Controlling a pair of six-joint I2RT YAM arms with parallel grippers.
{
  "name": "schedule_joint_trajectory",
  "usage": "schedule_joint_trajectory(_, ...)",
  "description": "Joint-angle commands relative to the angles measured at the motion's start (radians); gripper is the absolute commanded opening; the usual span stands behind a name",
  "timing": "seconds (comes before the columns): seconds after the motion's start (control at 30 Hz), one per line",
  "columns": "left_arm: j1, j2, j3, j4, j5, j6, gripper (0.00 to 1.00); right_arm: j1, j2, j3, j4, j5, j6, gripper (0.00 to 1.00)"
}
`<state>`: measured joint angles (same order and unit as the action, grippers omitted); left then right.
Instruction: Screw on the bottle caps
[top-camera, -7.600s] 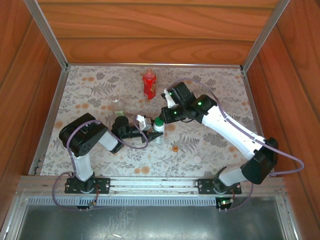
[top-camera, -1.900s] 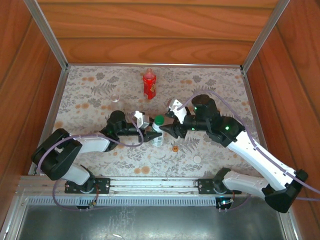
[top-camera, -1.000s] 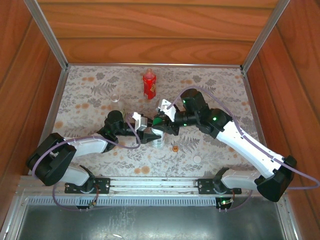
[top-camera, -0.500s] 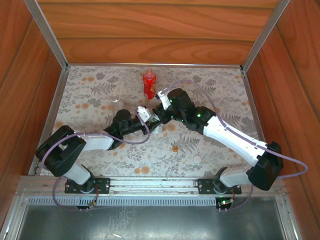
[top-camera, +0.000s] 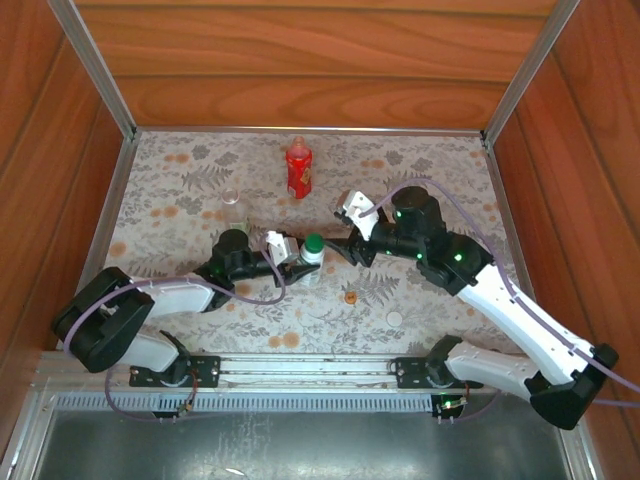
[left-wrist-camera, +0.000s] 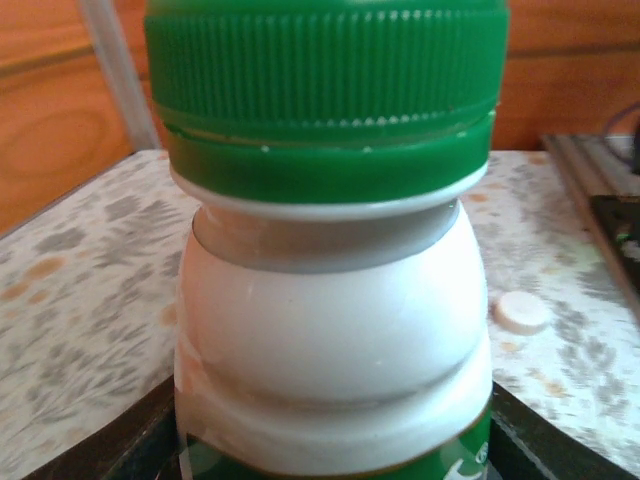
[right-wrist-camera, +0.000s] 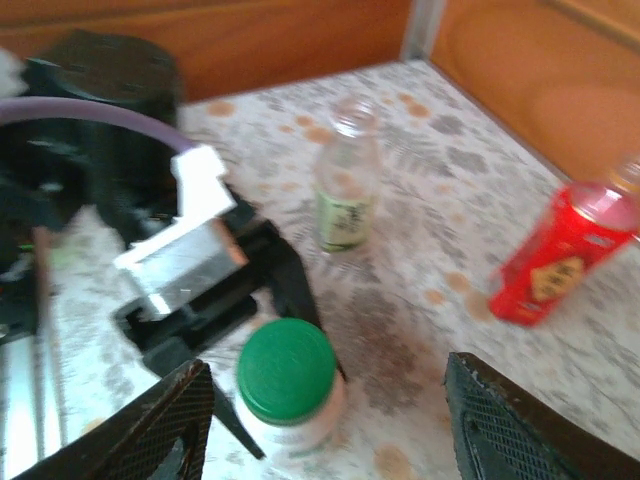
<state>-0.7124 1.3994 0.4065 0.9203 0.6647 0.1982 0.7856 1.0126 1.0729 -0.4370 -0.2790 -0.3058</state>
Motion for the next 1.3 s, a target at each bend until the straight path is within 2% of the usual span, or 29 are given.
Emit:
schedule_joint_trajectory(0.0, 0.005, -0.012, 0.029, -0.026, 0.203, -0.001, 0.57, 0.000, 0.007, 0.002, -0.054, -0.238, -0.085, 0.65)
schedule_joint_trajectory(0.17, 0.005, 0.003, 0.074, -0.030, 0.319, -0.060, 0.57, 0.000, 0.053, 0.026, -0.077, -0.299, -0.106, 0.65)
schedule_joint_trajectory(0.47, 0.005, -0.009, 0.090, -0.037, 0.354, -0.073, 0.57, 0.001, 0.132, 0.038, -0.069, -0.319, -0.126, 0.61)
schedule_joint_trajectory(0.83, 0.004, 0.004, 0.094, -0.043, 0.352, -0.072, 0.57, 0.000, 0.146, 0.032, -0.049, -0.344, -0.103, 0.43)
schedule_joint_trajectory(0.97, 0.005, 0.002, 0.094, -0.046, 0.346, -0.075, 0.57, 0.000, 0.153, 0.030, -0.049, -0.329, -0.094, 0.33)
schedule_joint_trajectory(1.03, 0.005, 0.000, 0.092, -0.046, 0.323, -0.073, 0.57, 0.000, 0.158, 0.030, -0.043, -0.308, -0.082, 0.31)
schedule_joint_trajectory(1.13, 0.003, -0.004, 0.089, -0.046, 0.204, -0.065, 0.57, 0.000, 0.168, 0.025, 0.003, -0.168, 0.000, 0.29)
schedule_joint_trajectory(1.2, -0.001, -0.005, 0.097, -0.046, 0.078, -0.067, 0.57, 0.000, 0.172, 0.011, 0.062, 0.094, 0.094, 0.29)
schedule_joint_trajectory(1.23, -0.002, -0.001, 0.104, -0.046, 0.044, -0.071, 0.55, 0.000, 0.173, 0.000, 0.086, 0.188, 0.135, 0.22)
schedule_joint_trajectory(1.27, -0.002, 0.005, 0.114, -0.046, 0.014, -0.072, 0.55, -0.001, 0.175, -0.004, 0.093, 0.260, 0.137, 0.19)
